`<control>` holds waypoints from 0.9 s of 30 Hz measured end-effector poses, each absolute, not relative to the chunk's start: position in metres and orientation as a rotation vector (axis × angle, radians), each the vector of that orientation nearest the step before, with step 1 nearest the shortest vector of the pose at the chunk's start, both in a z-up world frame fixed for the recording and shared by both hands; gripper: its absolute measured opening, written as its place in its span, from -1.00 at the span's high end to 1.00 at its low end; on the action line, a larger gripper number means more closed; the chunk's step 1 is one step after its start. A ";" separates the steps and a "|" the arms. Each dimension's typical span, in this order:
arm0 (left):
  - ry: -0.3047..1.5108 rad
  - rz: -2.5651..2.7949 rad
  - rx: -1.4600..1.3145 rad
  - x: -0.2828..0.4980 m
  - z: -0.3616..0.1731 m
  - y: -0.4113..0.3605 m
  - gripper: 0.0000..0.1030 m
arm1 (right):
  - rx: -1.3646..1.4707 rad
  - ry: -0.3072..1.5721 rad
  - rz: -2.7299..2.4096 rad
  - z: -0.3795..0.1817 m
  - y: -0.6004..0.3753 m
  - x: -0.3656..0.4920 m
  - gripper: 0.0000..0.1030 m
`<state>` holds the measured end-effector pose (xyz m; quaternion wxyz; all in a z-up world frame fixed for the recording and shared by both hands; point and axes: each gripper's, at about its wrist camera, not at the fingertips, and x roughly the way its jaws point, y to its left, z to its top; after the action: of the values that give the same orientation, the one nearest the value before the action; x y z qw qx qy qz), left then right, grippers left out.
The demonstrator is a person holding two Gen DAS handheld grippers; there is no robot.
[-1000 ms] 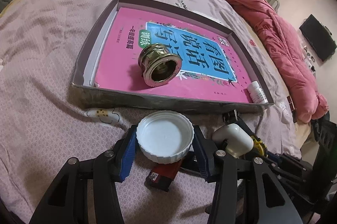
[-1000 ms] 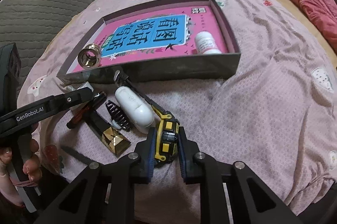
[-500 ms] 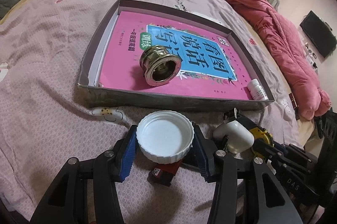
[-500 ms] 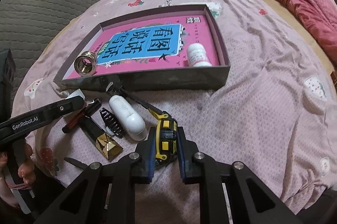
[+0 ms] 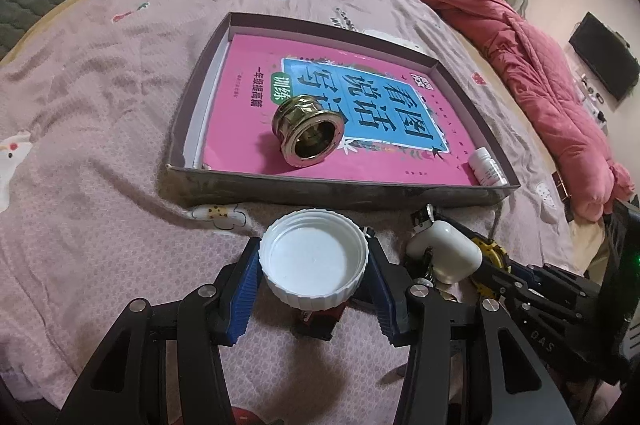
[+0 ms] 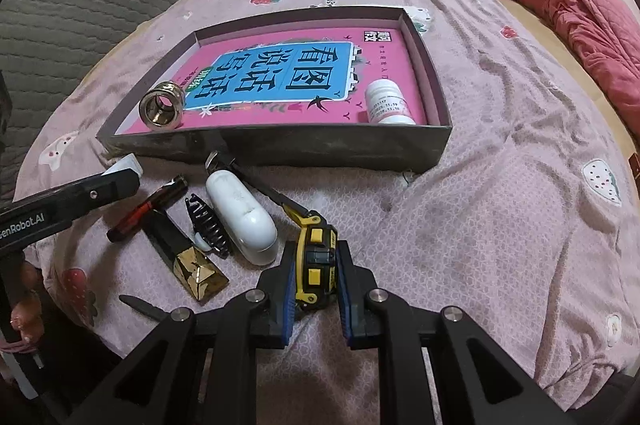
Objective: Organize rigid objects
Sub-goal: 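Lift the tape measure with the right tool and the cap with the left tool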
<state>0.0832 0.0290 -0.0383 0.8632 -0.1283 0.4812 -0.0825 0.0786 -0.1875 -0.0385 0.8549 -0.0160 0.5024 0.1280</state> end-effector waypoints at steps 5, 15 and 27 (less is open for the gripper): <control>1.002 -0.166 -0.265 0.081 -0.034 0.029 0.00 | -0.047 1.062 0.264 -0.043 -0.187 0.081 0.65; 0.990 -0.173 -0.259 0.073 -0.028 0.029 0.00 | -0.020 1.031 0.267 -0.037 -0.194 0.081 0.66; 0.975 -0.169 -0.234 0.060 -0.015 0.024 0.00 | -0.013 0.943 0.306 -0.014 -0.194 0.069 0.66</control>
<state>0.0603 0.0243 -0.0146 0.8735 -0.1118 0.4669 -0.0808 0.0685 -0.1938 -0.0141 0.8796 -0.0064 0.4525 0.1467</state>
